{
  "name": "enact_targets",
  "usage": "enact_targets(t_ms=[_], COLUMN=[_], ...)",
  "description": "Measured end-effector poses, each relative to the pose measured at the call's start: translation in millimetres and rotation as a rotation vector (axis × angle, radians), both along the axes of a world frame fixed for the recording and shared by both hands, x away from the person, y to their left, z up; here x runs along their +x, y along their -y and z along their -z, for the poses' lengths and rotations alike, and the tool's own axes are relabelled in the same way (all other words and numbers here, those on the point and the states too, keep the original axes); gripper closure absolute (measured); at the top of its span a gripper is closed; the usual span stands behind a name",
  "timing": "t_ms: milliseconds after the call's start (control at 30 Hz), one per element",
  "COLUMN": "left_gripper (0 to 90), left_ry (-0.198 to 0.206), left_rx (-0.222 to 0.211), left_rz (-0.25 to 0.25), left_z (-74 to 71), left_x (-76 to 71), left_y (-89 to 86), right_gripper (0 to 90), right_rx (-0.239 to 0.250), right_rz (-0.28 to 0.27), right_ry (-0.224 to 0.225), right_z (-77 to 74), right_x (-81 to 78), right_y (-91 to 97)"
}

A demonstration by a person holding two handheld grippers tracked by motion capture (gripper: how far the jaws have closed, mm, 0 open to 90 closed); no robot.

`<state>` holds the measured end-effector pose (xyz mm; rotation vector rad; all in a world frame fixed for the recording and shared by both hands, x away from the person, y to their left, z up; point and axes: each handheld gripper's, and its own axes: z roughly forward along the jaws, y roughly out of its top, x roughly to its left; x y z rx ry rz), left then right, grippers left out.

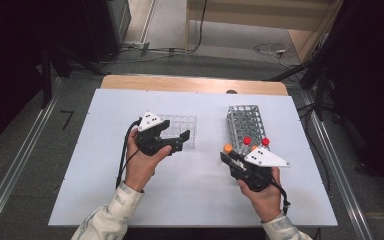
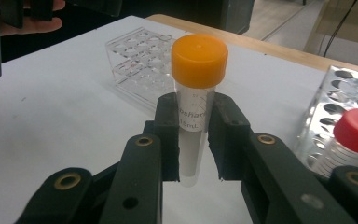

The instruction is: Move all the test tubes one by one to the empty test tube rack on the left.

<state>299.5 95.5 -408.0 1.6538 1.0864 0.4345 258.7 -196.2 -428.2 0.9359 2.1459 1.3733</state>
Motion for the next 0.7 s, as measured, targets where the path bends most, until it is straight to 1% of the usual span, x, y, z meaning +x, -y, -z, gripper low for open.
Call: enact_targets(t_ms=[167,300,600,700], left_gripper=[20.2,20.3,20.9,22.2], left_ry=[0.005,0.008,0.020,0.029], left_rx=[-0.003,-0.003,0.012,0.005], left_rz=[0.004,0.018,0.059,0.091], left_z=[-0.9,-1.7,-1.9,-1.7], left_x=[-1.2,-2.6,-7.2,-8.9], left_y=[0.5,2.8,14.5,18.6], right_gripper=[71.5,71.5,71.5,71.5], right_rx=[-0.013,-0.023,-0.034,-0.037], right_rz=[-0.010,-0.016,-0.021,-0.029], right_ry=[-0.017,-0.023,-0.046,-0.051], right_z=[5.1,8.4,15.5,16.8], right_x=[8.7,15.0,27.8,30.3], right_y=[-15.1,-24.0,-44.8,-53.1])
